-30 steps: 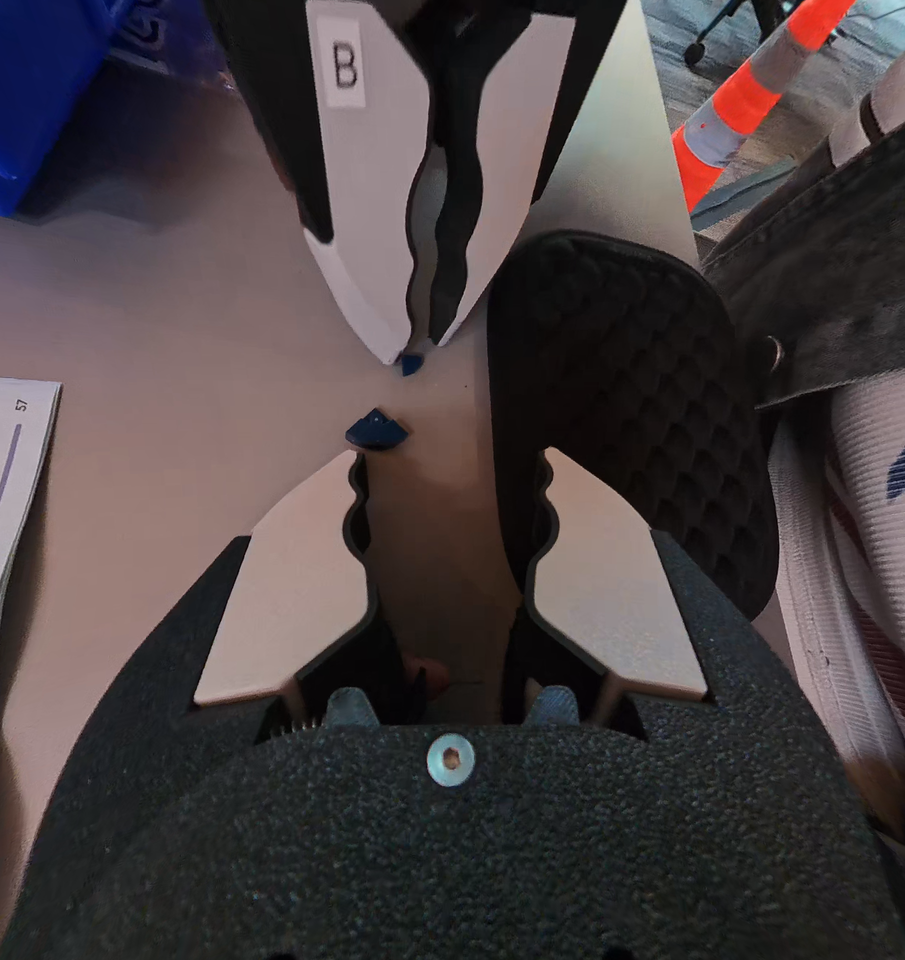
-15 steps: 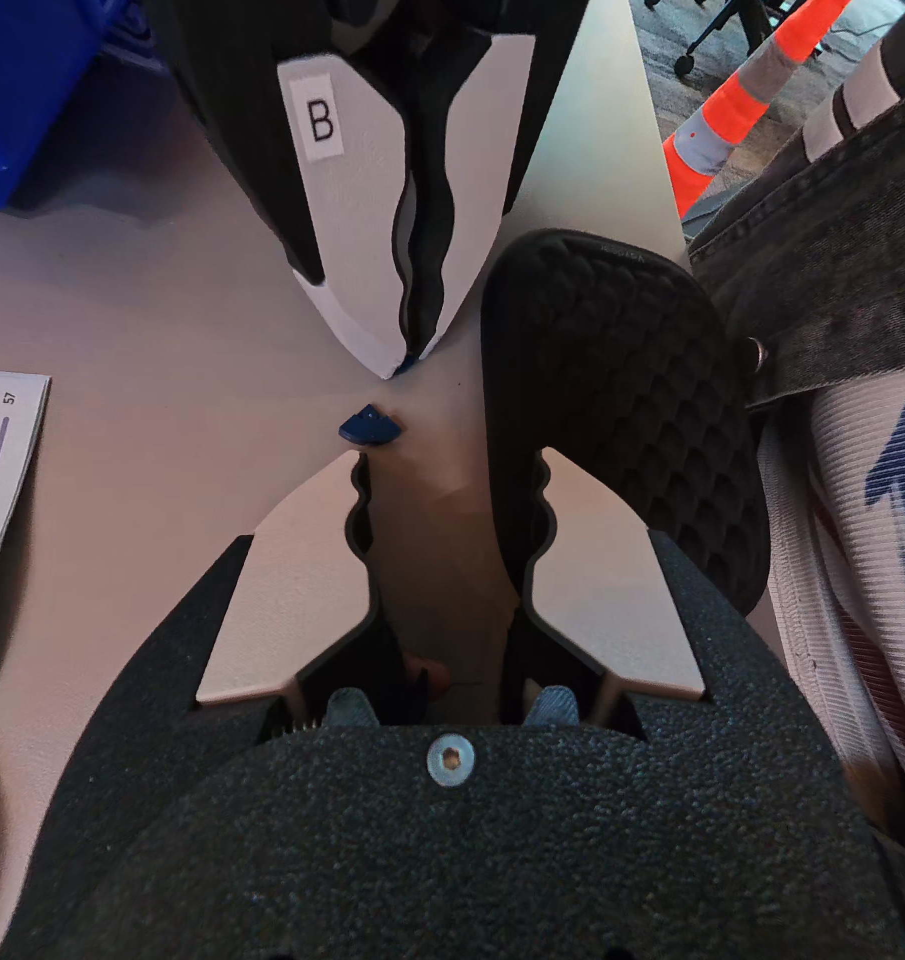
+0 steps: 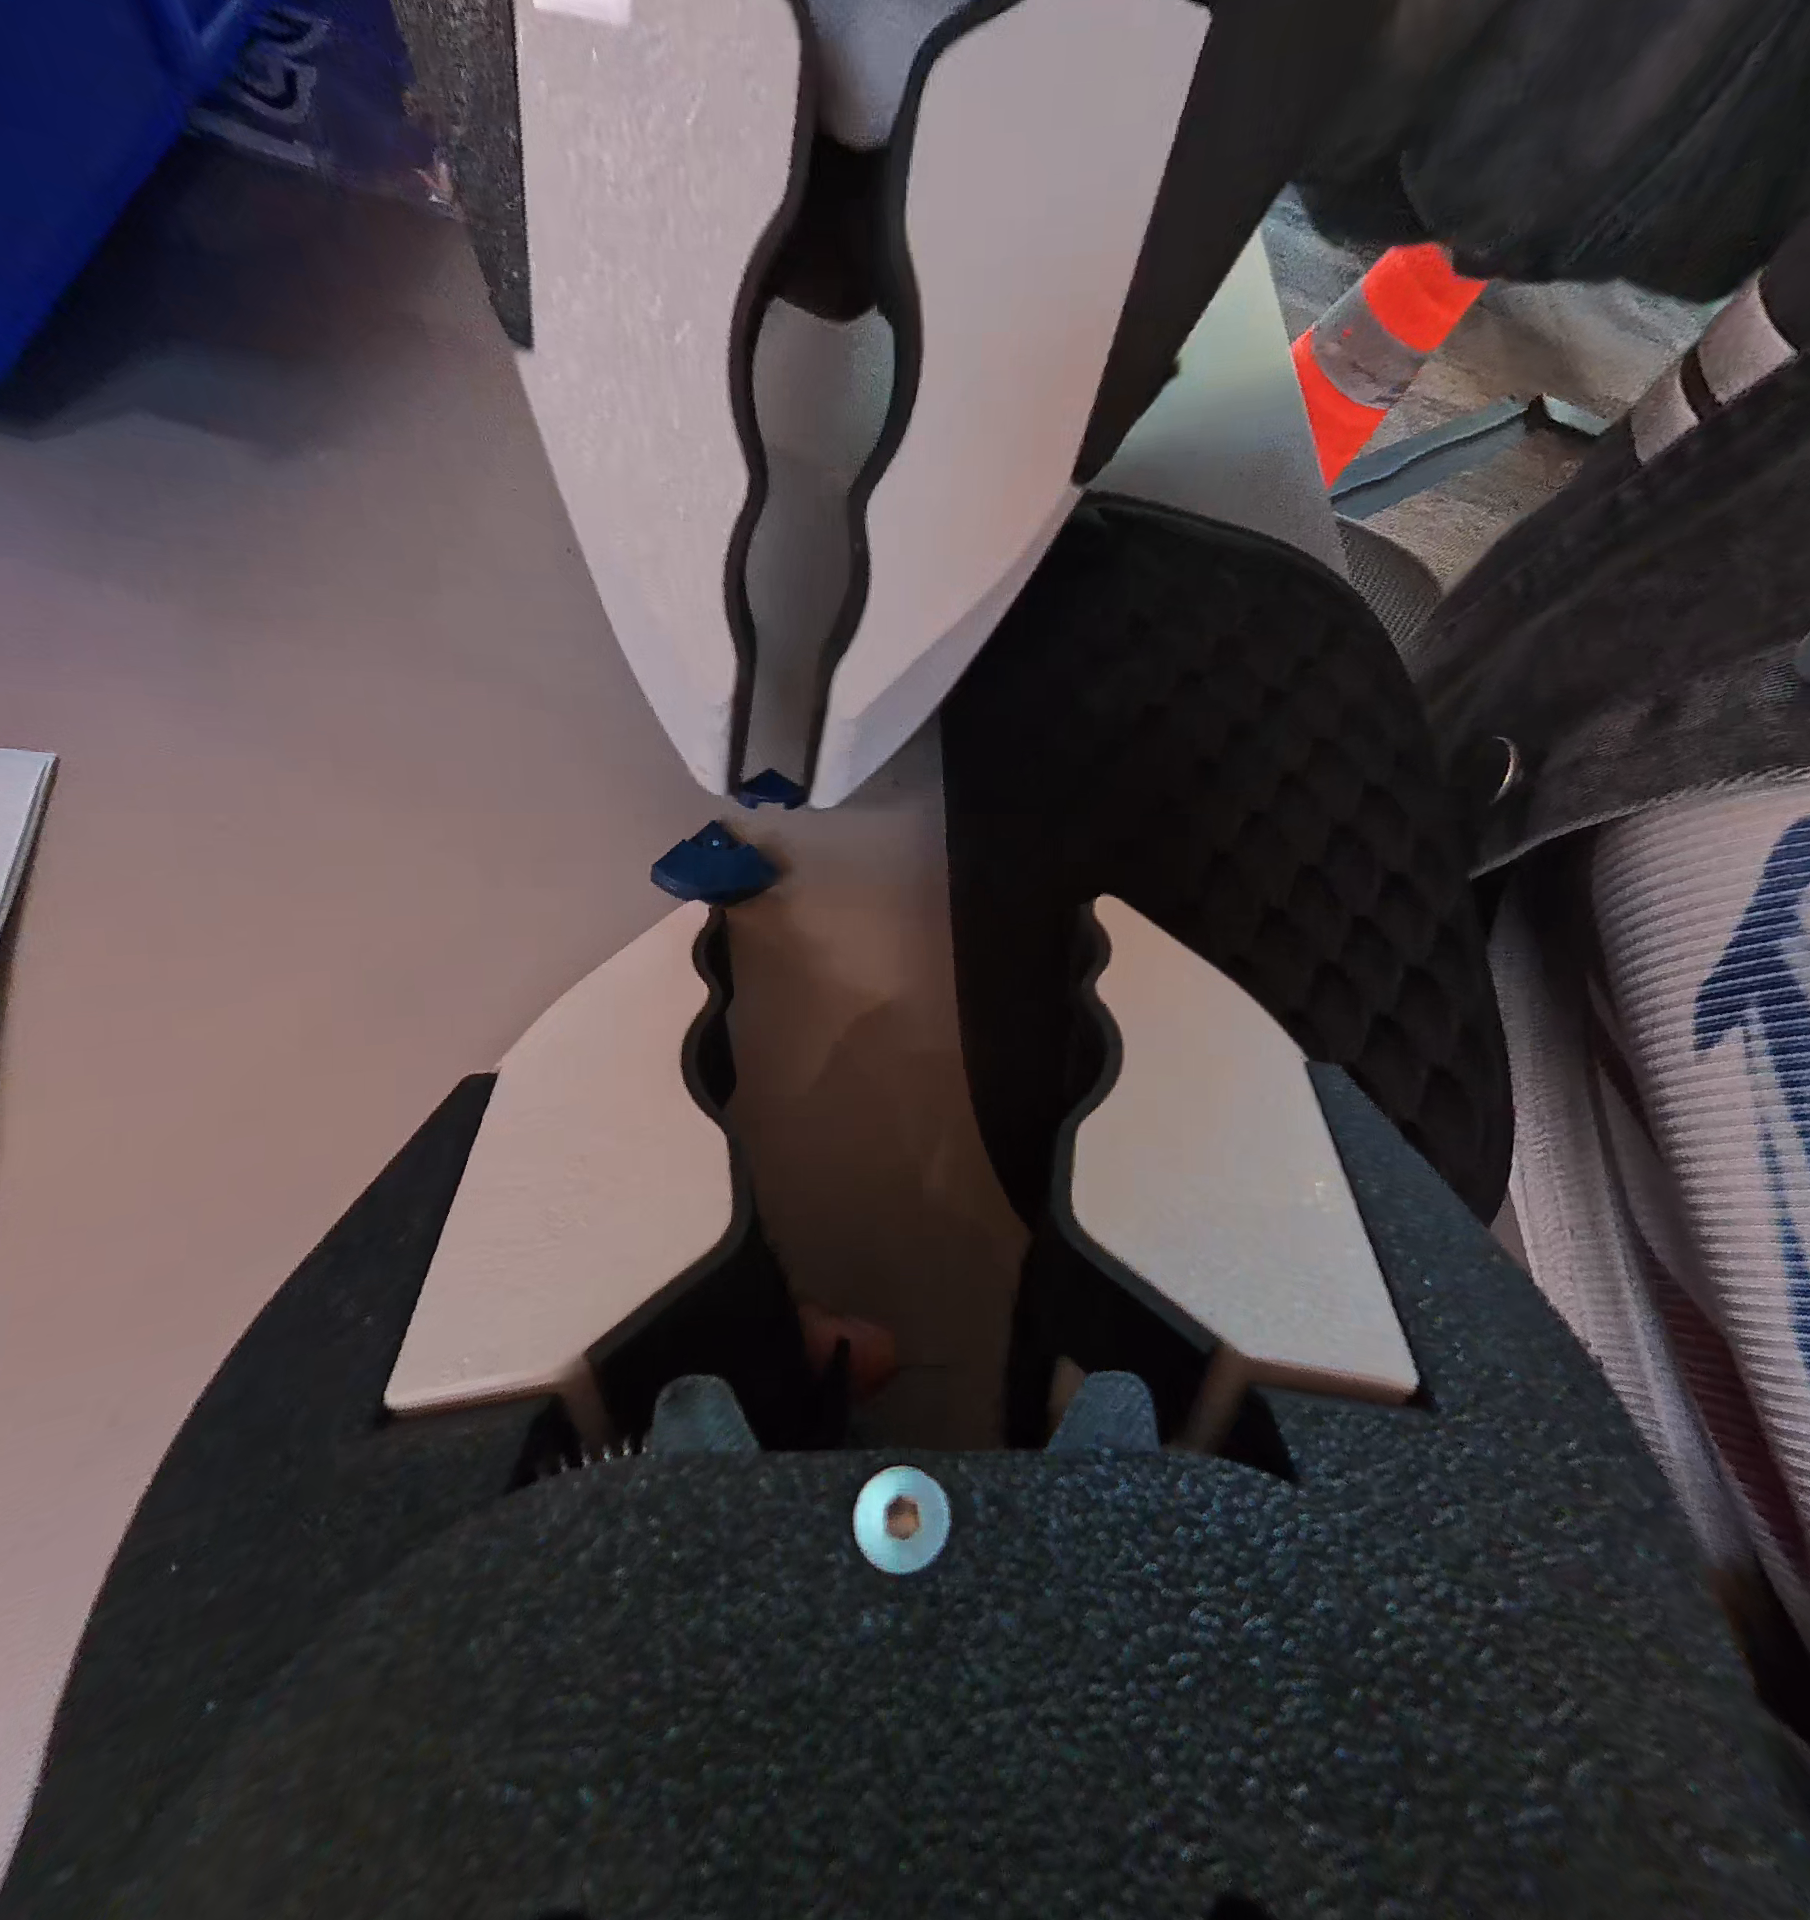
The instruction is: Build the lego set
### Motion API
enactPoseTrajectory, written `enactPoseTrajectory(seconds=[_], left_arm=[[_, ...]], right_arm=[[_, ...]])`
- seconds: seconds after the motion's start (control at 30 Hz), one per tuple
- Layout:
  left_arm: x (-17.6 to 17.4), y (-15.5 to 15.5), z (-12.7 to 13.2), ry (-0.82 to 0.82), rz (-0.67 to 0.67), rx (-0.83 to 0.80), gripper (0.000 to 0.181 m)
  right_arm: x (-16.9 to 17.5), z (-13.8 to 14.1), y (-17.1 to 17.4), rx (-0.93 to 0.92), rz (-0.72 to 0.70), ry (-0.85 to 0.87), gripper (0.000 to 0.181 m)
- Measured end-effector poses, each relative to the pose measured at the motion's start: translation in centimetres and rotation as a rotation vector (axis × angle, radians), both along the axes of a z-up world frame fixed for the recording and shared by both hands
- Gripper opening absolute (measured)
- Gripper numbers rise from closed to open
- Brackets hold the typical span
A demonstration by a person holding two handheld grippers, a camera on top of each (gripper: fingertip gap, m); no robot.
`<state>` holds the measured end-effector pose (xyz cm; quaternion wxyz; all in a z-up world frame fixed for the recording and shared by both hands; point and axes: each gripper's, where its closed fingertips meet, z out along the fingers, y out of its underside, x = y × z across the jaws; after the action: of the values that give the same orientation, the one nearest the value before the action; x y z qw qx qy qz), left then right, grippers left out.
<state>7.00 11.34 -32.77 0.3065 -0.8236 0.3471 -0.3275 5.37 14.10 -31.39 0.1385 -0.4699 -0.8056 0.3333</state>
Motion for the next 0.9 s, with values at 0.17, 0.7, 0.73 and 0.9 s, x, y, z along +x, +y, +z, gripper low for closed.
enactPoseTrajectory(seconds=[0.17,0.7,0.73,0.9], left_arm=[[0.1,-0.2,0.1,0.004,-0.008,0.009,0.064],[0.2,-0.1,0.0,0.001,-0.011,0.004,0.064],[0.2,-0.1,0.0,0.001,-0.010,0.004,0.064],[0.2,-0.1,0.0,0.001,-0.011,0.004,0.064]], right_arm=[[0.0,-1.2,0.6,0.019,-0.028,-0.011,0.009],[-0.2,-2.0,0.6,0.023,-0.033,0.001,0.009],[-0.2,-2.0,0.6,0.019,-0.031,0.003,0.009],[-0.2,-2.1,0.5,0.023,-0.025,-0.004,0.009]])
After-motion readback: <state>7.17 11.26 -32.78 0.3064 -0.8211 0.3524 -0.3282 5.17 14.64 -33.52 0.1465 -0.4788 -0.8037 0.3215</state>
